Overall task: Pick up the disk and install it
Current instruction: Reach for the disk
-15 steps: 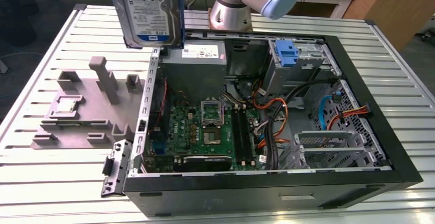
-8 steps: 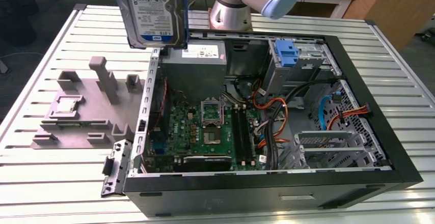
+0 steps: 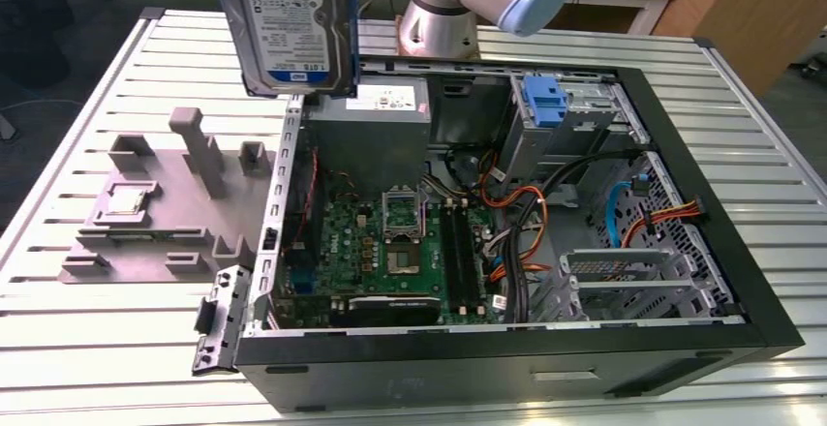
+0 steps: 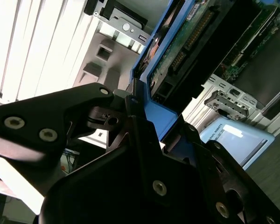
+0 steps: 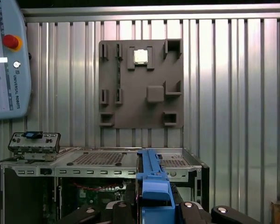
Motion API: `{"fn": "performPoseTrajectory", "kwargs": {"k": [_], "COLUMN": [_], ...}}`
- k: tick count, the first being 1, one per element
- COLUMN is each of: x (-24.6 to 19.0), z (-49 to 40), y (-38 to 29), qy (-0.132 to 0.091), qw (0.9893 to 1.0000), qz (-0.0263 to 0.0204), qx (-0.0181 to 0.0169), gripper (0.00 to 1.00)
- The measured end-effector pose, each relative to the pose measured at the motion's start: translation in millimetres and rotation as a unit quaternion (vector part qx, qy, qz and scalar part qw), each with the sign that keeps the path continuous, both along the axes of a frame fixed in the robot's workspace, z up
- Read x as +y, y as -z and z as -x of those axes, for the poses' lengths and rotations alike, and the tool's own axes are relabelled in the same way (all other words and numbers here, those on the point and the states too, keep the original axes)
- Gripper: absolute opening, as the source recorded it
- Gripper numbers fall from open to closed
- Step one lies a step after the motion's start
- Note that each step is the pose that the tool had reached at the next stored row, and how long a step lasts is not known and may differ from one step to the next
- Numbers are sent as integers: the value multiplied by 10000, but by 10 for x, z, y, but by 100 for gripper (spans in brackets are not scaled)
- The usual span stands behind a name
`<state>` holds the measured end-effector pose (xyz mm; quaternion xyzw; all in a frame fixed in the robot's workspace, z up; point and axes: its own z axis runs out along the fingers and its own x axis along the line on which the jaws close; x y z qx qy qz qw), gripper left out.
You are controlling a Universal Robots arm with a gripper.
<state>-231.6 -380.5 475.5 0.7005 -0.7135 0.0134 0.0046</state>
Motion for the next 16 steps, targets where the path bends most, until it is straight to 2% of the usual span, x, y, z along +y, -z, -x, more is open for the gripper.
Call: {"fn": "performPoseTrajectory", "kwargs": {"k": [6,12,16], "x": [-22,-32,-78], "z": [-52,-154,-180], "y": [2,4,8], "qy": [47,47,47], "qw": [10000,10000,10000], "qz": [0,0,-21], "qx": [0,1,2], "gripper": [37,37,37]}}
